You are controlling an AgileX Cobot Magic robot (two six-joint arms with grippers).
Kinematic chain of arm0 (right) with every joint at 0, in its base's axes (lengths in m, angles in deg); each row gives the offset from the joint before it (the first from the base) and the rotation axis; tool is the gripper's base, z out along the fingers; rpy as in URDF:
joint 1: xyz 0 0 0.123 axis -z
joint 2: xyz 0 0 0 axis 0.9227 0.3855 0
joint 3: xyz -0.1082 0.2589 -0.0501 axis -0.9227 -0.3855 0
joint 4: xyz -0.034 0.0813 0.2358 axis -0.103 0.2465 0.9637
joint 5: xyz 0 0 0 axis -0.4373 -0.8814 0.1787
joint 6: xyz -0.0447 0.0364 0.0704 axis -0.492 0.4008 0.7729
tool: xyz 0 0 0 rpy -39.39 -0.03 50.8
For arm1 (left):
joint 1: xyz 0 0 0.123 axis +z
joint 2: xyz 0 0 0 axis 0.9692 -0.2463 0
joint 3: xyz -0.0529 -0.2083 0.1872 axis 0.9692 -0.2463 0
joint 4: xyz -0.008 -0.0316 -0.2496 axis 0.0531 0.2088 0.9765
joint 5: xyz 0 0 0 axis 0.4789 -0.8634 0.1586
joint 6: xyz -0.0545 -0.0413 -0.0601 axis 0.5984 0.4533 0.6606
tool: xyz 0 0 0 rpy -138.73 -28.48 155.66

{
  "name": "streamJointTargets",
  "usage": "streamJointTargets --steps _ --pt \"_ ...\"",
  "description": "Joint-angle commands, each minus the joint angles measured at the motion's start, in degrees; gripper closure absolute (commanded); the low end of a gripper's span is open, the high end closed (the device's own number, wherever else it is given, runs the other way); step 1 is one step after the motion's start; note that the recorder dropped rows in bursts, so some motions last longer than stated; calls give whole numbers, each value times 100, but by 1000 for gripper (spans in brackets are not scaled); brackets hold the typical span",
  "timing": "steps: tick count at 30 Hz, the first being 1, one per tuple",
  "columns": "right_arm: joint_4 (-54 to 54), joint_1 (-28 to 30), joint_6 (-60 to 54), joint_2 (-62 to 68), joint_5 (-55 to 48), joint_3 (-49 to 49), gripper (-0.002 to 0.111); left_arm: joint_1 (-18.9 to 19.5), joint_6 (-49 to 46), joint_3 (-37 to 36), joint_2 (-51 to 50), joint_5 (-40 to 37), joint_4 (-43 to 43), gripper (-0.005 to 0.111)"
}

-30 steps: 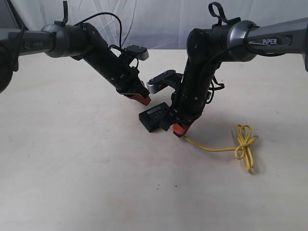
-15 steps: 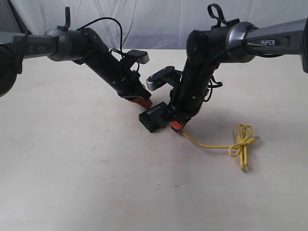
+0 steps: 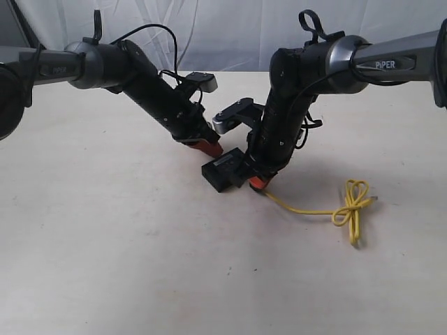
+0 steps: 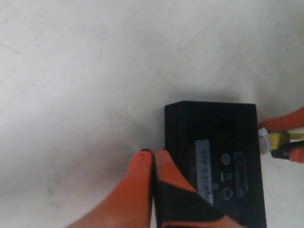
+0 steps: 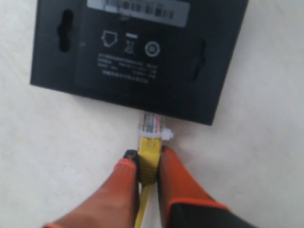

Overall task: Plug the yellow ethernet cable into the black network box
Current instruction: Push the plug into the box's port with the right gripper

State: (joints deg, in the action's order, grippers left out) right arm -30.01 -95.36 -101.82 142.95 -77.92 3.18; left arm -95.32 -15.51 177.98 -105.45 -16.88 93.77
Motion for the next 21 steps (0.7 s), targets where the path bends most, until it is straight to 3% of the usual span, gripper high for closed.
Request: streamJointTargets --steps 1,21 --pt "-33 1 -7 -13 144 28 109 -10 -232 28 9 -201 109 107" --pt "-31 -11 -431 81 214 246 109 -106 -1094 28 9 -200 73 107"
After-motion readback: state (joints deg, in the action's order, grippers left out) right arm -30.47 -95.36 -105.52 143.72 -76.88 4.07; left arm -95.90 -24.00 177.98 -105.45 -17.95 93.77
